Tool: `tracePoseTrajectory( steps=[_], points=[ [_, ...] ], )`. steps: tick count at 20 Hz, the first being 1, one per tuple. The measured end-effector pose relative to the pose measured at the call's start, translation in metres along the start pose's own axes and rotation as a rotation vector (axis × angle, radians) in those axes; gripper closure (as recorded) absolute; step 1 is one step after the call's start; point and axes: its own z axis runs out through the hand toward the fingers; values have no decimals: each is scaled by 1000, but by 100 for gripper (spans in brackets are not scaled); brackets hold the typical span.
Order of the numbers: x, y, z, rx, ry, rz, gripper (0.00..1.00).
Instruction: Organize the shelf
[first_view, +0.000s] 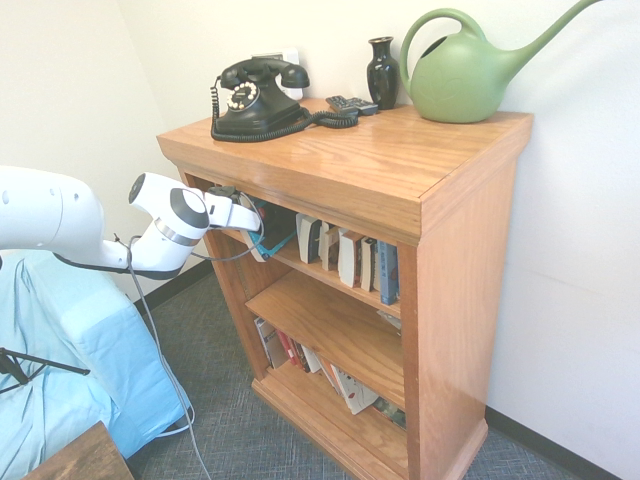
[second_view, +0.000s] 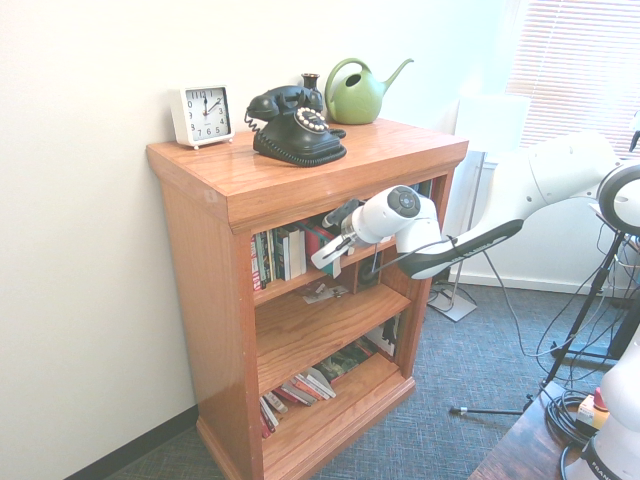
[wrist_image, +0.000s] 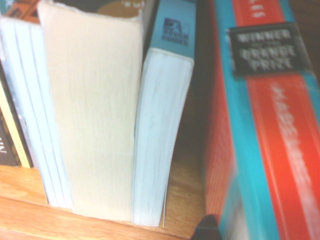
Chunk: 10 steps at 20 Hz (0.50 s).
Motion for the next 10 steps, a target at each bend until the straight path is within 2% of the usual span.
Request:
tracePoseTrajectory(
  steps=[10],
  points=[
    [-3, 10, -1, 0, -16, 15, 0]
  ],
)
